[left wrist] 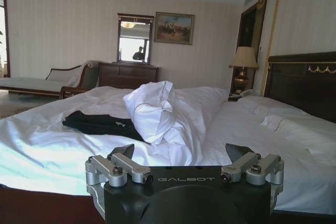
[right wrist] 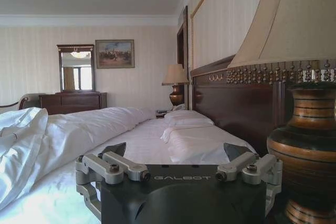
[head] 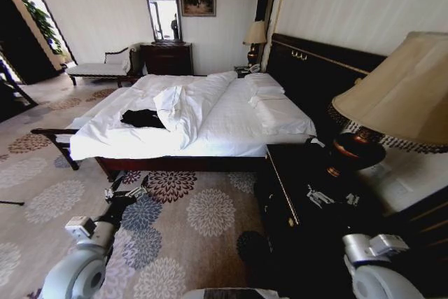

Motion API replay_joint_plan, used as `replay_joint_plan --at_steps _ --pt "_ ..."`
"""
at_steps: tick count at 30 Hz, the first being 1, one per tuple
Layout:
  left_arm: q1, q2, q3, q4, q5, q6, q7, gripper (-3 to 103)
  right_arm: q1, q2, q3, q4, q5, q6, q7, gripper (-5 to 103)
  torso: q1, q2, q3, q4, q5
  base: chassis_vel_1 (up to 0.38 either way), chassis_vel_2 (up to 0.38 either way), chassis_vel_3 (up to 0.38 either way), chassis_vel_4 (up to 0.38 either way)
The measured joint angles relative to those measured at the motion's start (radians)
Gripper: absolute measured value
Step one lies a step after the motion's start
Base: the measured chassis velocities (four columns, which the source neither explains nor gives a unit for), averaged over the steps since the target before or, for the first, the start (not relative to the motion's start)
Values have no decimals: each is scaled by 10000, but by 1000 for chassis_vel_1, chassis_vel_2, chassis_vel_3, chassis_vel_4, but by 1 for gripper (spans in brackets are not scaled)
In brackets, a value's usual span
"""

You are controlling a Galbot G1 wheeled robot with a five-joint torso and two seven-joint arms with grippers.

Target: Fold the clothes on the bed.

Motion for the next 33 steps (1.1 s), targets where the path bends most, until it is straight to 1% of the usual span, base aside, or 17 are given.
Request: replay_joint_plan --at_steps 1,3,5,8,14,19,25,33 --pt "-10 7 12 -2 40 -19 -8 96 -4 5 3 0 -8 0 0 100 0 0 0 0 0 0 0 0 0" --pt "-24 60 22 -12 168 -46 -33 100 -25 22 4 0 -59 0 0 100 0 0 0 0 0 0 0 0 0" --pt "-23 80 22 -11 247 -71 -76 100 -33 33 4 0 -80 2 0 100 0 0 0 -1 0 0 0 0 0" --pt "33 79 24 12 324 -97 -189 100 -44 65 -10 0 -124 10 -2 100 0 0 0 0 0 0 0 0 0" --pt "125 64 67 13 479 -93 -198 100 -45 96 -36 2 -182 18 -6 100 -1 0 0 2 0 0 0 0 0" --pt "127 51 163 43 607 -77 -198 100 -79 108 -37 -16 -266 40 -7 100 0 0 0 -3 0 -16 -10 -11 -24" --pt "117 12 263 12 560 -70 -197 100 -95 99 -29 -46 -302 145 -6 100 -1 0 -1 1 0 -5 -2 -6 -10" --pt "183 -51 300 3 613 -74 -160 100 -95 105 -43 -52 -353 146 21 100 -2 1 -1 -1 0 -38 23 26 -34"
